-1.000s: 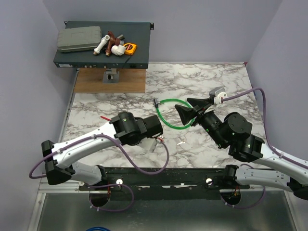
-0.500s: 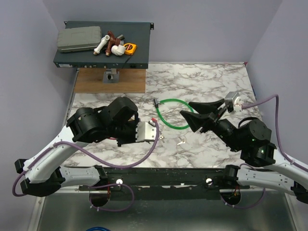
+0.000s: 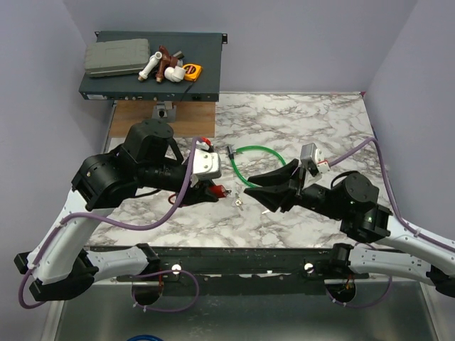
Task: Unlock with the key
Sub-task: Unlock the lock.
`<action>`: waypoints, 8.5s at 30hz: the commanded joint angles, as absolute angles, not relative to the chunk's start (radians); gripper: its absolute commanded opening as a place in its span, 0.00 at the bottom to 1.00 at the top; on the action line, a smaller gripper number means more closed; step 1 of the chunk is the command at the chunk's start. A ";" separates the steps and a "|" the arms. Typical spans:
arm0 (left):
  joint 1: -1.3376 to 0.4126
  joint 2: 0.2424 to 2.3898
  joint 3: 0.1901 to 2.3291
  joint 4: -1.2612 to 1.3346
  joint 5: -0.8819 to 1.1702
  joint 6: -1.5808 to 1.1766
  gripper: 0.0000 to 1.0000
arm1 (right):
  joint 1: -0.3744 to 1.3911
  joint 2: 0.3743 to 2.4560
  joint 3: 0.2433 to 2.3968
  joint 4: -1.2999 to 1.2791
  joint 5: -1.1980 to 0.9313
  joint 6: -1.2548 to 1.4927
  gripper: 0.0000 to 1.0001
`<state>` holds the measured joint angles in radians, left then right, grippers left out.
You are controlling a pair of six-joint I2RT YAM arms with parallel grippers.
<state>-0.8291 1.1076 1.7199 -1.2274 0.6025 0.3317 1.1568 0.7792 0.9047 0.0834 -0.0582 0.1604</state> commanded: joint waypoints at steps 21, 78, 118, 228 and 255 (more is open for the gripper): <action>-0.798 1.091 1.711 -1.155 0.764 0.247 0.00 | 1.156 0.870 0.983 0.211 -0.305 0.182 0.21; -0.738 1.073 1.726 -1.138 0.816 0.213 0.00 | 1.156 0.964 1.181 -0.076 -0.206 0.145 0.19; -0.715 1.055 1.709 -1.134 0.845 0.206 0.00 | 1.156 1.011 1.198 -0.051 -0.345 0.154 0.12; -0.733 1.037 1.662 -1.131 0.729 0.321 0.00 | 1.156 1.114 1.309 -0.265 -0.269 0.082 0.01; -0.870 1.008 1.578 -0.831 0.332 0.621 0.00 | 1.156 1.207 1.219 -0.114 -0.228 0.486 0.01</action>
<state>-0.8173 1.0111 1.6253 -1.1702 0.3893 0.5106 1.1309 1.1755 1.2636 -0.1547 -0.1886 0.3969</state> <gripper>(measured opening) 0.205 0.014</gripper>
